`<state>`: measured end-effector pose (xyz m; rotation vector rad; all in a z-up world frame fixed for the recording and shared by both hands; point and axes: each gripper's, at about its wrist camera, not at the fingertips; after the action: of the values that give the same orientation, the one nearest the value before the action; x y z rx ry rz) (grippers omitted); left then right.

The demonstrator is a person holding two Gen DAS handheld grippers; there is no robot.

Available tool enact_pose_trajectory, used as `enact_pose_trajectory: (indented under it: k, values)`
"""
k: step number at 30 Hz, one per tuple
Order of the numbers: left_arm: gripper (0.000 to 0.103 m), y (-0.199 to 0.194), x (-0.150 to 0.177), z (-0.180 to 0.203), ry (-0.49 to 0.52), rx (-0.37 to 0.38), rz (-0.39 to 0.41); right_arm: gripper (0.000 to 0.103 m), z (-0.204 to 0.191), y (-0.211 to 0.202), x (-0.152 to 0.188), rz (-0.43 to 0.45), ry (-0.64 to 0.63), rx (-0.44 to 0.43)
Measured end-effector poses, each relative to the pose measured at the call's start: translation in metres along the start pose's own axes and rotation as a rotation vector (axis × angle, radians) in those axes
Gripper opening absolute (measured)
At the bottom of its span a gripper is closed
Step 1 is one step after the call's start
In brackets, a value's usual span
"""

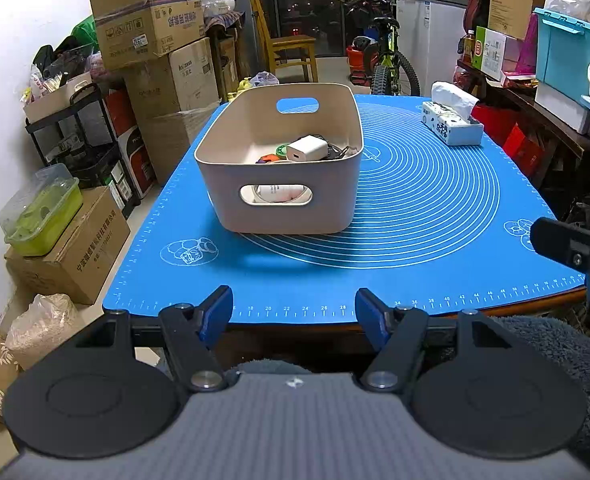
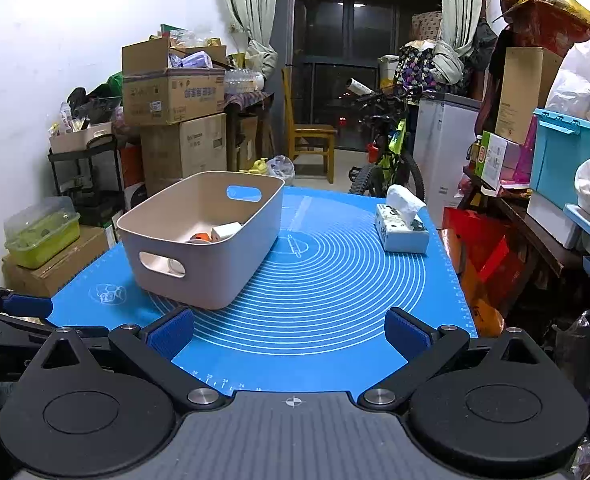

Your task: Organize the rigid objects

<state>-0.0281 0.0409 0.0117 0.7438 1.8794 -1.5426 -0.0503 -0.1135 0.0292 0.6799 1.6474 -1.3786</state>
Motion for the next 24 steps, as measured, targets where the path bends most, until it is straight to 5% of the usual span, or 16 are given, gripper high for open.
enact_pose_trajectory:
  k: [24]
  values:
    - [0.068, -0.0002, -0.0006, -0.0001, 0.011, 0.0, -0.001, 0.101, 0.0028, 0.0042, 0.0062, -0.013, -0.013, 0.01]
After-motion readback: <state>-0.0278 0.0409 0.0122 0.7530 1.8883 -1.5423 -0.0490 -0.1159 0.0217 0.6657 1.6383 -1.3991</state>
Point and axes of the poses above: each gripper's, at about its wrist camera, not at the fingertips, and y roughly the way its jaws point, z to its right, x to its underside, and after that the axes turned 5 degrees about -x, right-handed
